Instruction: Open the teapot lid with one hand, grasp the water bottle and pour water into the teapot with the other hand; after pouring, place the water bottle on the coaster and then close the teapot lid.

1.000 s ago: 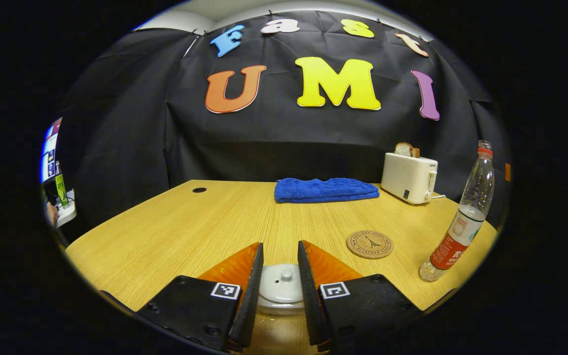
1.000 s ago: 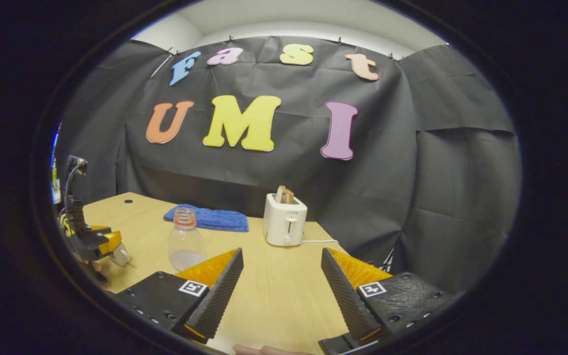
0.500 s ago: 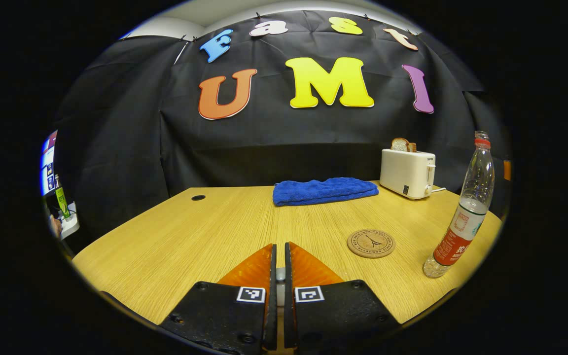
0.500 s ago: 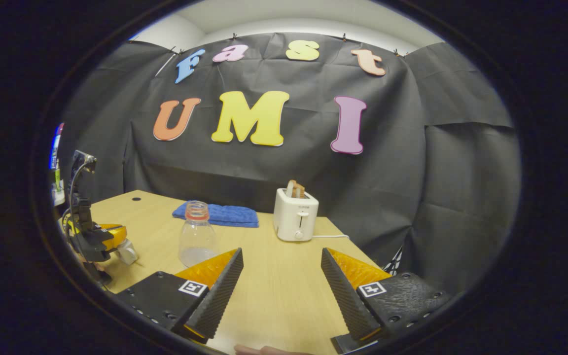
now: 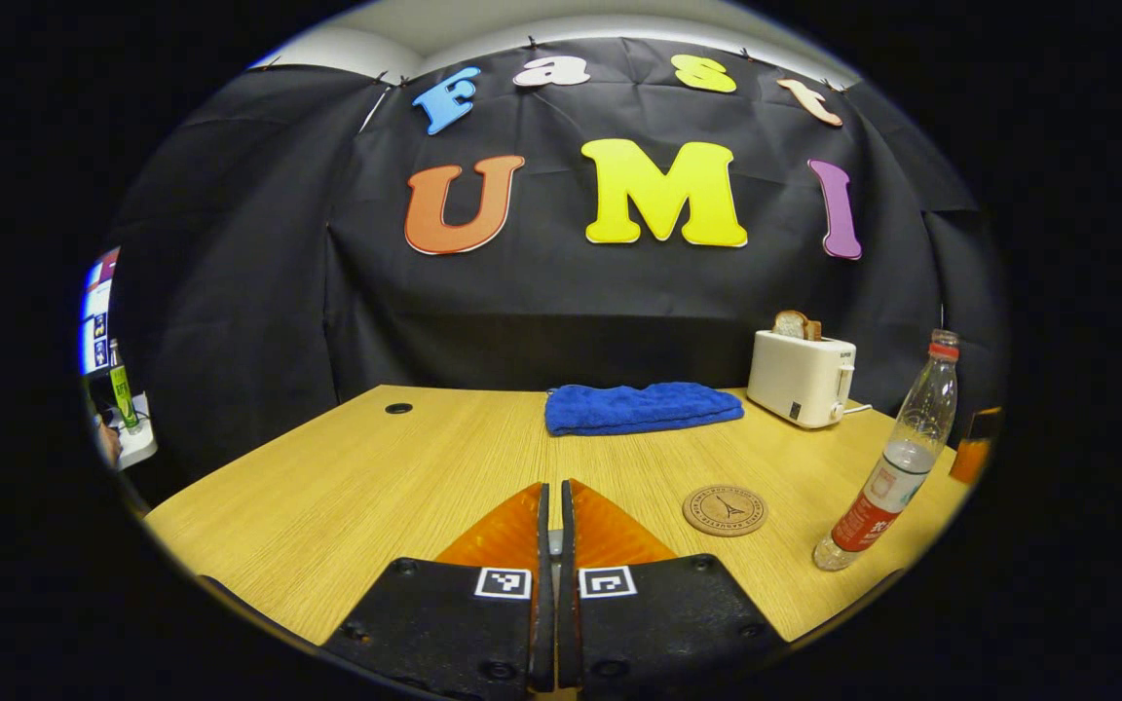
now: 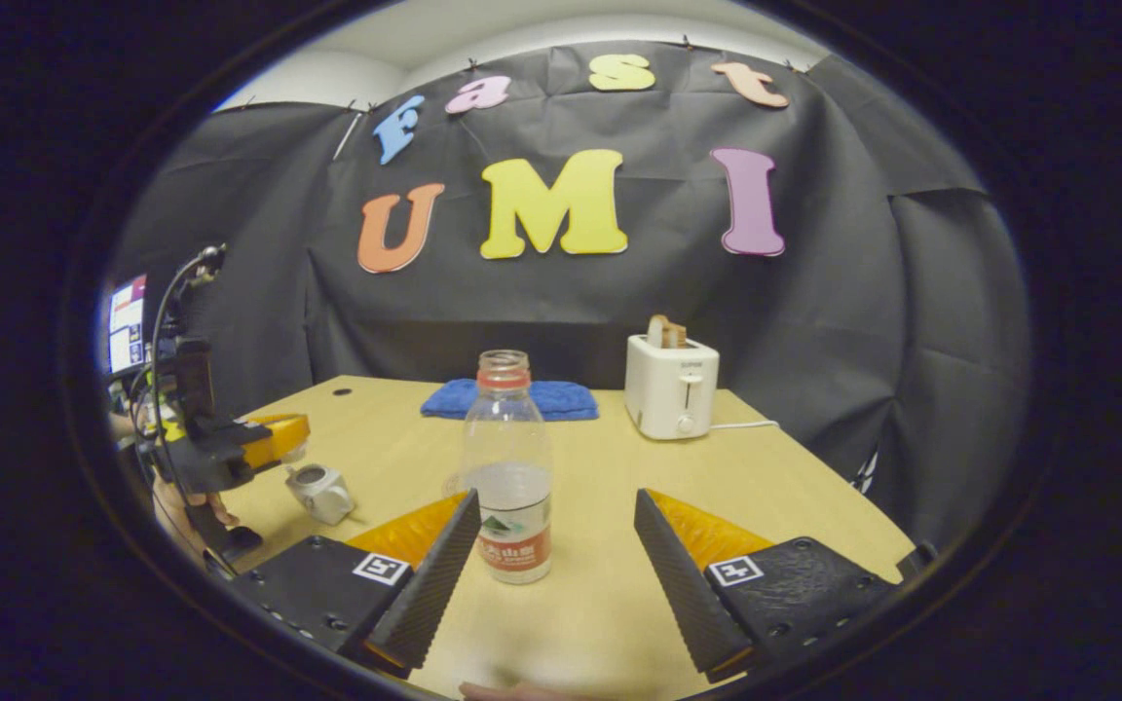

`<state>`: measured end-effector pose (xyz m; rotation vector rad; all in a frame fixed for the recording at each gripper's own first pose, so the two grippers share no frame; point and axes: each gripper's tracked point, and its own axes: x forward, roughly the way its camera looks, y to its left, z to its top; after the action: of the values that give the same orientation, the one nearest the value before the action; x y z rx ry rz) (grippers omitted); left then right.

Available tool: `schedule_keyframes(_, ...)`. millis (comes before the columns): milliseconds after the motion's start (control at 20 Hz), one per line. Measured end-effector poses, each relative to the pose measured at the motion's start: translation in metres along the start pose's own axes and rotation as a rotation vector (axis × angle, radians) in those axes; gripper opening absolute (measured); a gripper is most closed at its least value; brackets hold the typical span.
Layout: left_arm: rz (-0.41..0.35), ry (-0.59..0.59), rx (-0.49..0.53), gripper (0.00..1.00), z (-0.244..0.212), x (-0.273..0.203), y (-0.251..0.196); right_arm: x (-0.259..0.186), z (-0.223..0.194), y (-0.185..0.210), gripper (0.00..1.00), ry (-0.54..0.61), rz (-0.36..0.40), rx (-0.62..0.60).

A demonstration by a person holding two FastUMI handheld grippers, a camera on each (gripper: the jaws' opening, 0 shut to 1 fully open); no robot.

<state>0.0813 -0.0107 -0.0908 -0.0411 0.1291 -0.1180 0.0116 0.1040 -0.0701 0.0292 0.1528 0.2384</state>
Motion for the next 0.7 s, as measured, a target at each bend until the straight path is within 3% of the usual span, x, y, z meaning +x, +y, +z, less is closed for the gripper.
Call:
schedule_keyframes(300,0.018,-0.01,-0.012,0.03,0.033,-0.023,0.026,0.021,-0.003,0.024,0.97,-0.035,0.032,0.028)
schedule_keyframes(450,0.004,0.015,-0.025,0.03,0.039,-0.033,0.04,0.035,-0.005,0.024,0.95,-0.039,-0.011,-0.012)
schedule_keyframes(700,0.049,-0.016,0.03,0.02,0.053,-0.042,0.064,0.061,-0.006,0.025,0.96,-0.025,-0.036,-0.004)
